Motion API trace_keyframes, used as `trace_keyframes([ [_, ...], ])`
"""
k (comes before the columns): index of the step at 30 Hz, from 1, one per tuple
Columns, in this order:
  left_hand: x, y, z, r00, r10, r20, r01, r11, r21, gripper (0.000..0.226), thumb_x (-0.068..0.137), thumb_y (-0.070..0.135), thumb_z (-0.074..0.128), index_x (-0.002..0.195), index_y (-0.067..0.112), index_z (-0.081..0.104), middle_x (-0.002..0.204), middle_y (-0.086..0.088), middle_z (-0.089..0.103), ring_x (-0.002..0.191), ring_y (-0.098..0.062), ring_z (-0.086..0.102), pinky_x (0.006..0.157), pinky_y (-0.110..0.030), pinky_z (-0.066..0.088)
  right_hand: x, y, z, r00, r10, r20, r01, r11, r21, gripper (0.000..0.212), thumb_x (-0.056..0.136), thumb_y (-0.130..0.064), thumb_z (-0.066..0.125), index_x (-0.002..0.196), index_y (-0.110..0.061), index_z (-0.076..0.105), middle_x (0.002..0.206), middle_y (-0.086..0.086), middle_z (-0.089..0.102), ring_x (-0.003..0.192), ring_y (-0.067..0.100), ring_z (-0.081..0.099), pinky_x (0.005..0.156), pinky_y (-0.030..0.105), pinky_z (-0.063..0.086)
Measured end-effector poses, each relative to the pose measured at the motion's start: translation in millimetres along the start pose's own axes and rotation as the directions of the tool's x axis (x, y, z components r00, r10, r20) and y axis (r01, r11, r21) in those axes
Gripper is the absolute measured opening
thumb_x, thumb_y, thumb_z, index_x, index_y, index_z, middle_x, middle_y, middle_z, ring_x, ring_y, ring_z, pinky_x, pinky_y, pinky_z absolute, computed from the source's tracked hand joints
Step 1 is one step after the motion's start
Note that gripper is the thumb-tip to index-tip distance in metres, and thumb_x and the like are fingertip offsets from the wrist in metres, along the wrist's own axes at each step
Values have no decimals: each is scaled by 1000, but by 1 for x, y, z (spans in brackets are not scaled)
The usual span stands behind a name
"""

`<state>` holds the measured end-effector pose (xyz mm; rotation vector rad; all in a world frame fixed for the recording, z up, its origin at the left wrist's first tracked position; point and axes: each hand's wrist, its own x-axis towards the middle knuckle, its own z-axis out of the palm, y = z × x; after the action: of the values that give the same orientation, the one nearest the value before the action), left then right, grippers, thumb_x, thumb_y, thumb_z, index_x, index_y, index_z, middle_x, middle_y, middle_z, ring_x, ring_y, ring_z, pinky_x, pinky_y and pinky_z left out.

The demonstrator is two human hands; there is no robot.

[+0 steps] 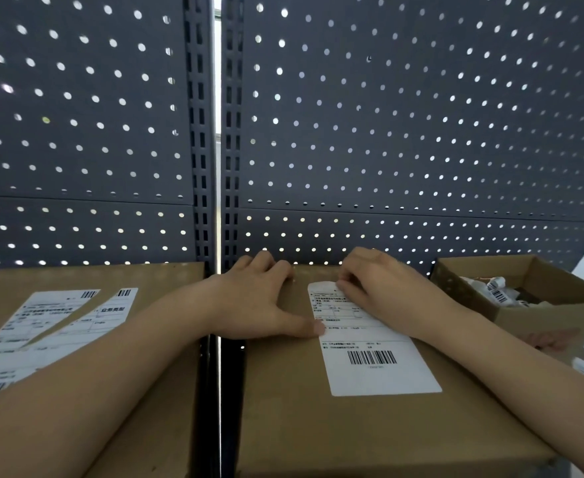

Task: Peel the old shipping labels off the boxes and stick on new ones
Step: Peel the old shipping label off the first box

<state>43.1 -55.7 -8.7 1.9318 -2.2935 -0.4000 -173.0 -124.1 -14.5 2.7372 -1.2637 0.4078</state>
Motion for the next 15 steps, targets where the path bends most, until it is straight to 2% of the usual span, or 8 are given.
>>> trace_keyframes([
  [4,-1,2,2,1000,-5,-6,5,1000,5,99,63,90,52,142,34,29,131,13,31,131,-13,26,106,-41,36,-4,-3,0,999,-31,7,32,993,-118,23,103,-40,38,98,-23,51,100,-7,52,97,14,48,81,40,50],
  [8,0,3,1,1000,-1,-13,1,1000,-9,100,61,91,52,140,34,31,129,13,32,131,-13,26,105,-40,37,-6,0,0,999,-41,3,42,994,-105,21,104,-38,38,99,-23,51,99,-7,52,96,13,47,81,34,47],
  [12,-2,2,-1,1000,-4,-19,4,1000,4,101,60,91,52,141,34,31,129,14,32,129,-12,28,104,-40,38,-8,-1,-2,999,-51,-11,50,994,-100,18,105,-34,38,103,-22,52,100,-8,48,88,6,39,72,27,38],
  [15,-2,1,-1,1000,0,-14,0,1000,7,101,61,92,51,141,34,31,129,15,32,130,-11,28,104,-38,38,-11,-3,-4,999,-42,-14,41,996,-77,13,104,-31,39,103,-24,50,100,-10,45,83,3,35,71,30,44],
])
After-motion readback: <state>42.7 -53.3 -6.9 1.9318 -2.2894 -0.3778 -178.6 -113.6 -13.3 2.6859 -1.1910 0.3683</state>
